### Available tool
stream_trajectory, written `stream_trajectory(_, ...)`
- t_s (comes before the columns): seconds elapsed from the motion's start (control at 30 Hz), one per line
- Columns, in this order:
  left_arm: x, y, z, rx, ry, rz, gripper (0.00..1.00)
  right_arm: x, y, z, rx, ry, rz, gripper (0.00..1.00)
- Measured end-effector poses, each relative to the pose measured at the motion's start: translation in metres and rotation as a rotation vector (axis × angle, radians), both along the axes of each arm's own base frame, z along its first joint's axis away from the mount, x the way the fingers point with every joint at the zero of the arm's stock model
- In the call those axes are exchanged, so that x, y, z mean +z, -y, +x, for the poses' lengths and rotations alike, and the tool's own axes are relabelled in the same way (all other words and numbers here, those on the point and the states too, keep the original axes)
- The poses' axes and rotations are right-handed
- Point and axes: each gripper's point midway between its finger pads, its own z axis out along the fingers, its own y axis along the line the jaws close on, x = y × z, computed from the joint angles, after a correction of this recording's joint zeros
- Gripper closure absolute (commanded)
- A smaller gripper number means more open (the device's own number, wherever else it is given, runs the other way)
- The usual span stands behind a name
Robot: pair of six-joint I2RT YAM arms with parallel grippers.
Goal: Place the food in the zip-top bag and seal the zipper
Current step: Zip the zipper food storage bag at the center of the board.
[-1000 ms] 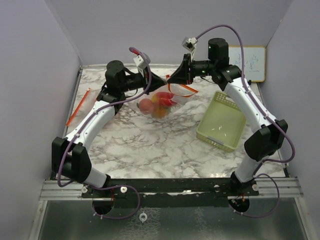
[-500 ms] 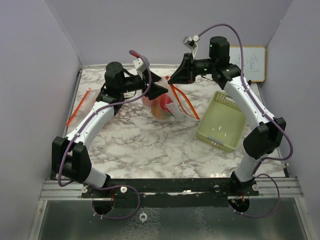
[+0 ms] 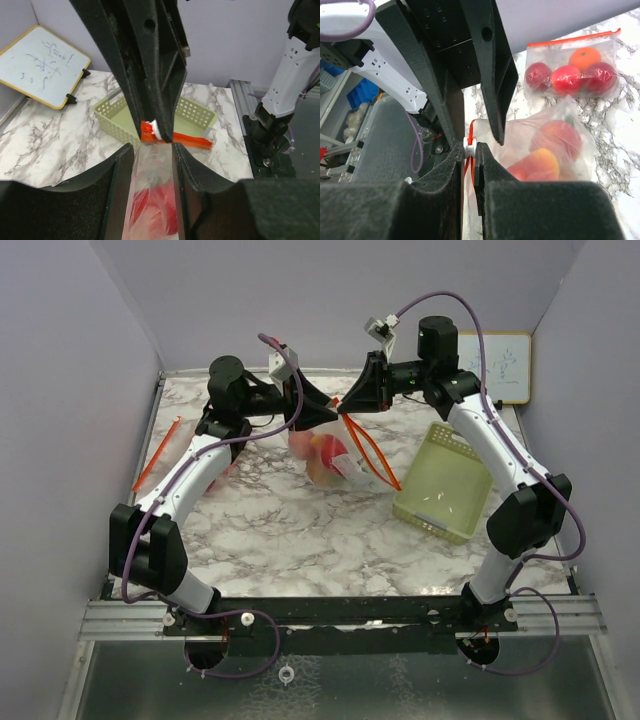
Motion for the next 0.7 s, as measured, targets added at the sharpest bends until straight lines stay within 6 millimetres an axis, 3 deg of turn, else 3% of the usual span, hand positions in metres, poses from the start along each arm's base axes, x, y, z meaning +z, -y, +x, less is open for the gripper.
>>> stream_trajectory(0.07, 0.0, 0.001, -0.004, -0.019, -0.003, -0.001, 0.66, 0.0, 0.0, 0.0, 0.001, 0.001, 0.0, 0.95)
stream_trajectory(0.2, 0.0, 0.003, -0.01, -0.047, -0.011, -0.002, 0.97, 0.0, 0.0, -0.002, 0.012, 0.001, 0.003, 0.95)
stream_trajectory(0.23, 0.0, 0.003, -0.01, -0.048, -0.017, -0.001, 1.0, 0.001, 0.0, -0.003, 0.016, 0.003, 0.005, 0.95)
stream_trajectory(0.5, -0.007, 0.003, -0.006, -0.024, -0.031, 0.023, 1.0, -0.003, 0.001, 0.0, -0.002, 0.011, -0.008, 0.95)
stream_trajectory(0.7, -0.014, -0.002, 0.013, 0.091, -0.051, 0.069, 1.0, -0.014, 0.002, 0.017, -0.099, 0.045, -0.056, 0.95)
